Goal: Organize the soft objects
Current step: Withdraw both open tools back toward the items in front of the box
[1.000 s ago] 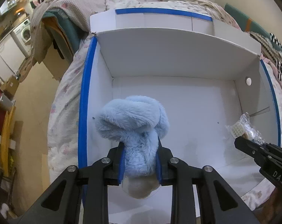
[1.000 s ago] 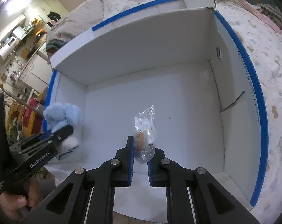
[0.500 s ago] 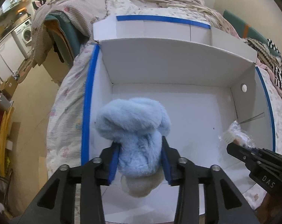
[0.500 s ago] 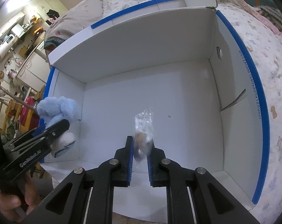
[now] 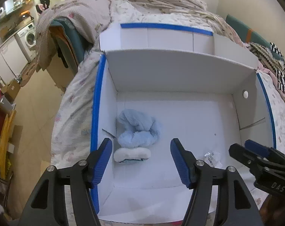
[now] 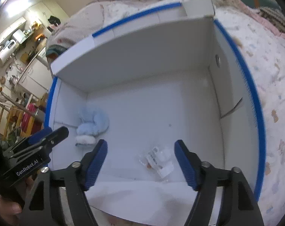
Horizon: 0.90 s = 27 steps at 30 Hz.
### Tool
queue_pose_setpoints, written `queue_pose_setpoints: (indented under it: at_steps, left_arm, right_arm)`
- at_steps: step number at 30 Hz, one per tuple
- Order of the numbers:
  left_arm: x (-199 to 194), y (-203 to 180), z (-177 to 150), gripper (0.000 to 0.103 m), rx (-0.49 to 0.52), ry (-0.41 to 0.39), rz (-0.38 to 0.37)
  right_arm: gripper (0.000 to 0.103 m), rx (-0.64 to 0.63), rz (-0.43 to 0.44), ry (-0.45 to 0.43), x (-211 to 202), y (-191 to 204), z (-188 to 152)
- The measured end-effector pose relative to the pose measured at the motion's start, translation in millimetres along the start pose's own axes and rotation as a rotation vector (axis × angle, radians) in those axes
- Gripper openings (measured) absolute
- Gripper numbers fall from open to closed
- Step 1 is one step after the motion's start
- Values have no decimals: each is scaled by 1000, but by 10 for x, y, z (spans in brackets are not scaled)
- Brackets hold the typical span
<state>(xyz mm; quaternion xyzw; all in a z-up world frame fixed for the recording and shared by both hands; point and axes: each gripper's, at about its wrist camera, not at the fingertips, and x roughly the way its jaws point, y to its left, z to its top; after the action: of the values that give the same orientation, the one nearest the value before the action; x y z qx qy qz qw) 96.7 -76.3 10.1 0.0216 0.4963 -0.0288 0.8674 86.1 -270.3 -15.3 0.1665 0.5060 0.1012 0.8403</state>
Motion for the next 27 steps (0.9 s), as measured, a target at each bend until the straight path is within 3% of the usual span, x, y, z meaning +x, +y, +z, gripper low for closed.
queue_pose_setpoints:
  at_steps: [2,7,15,27]
  left_arm:
    - [-50,-1,8,62,1,-27,7]
    - [-144,13,30,68,-11,-67,-3]
    - [-182,19,51,68,-40,-66,-9]
    - [-440,97,-40,68,-77,-102,-31]
  right_arm:
    - [103,-8,-15,-39,-64,5,6]
    - [103,1,-16,-138,-211,-20,45]
    - [103,16,7,-189,-254,-93,36]
    - [103,20,-10,-152,-382,-91,-108]
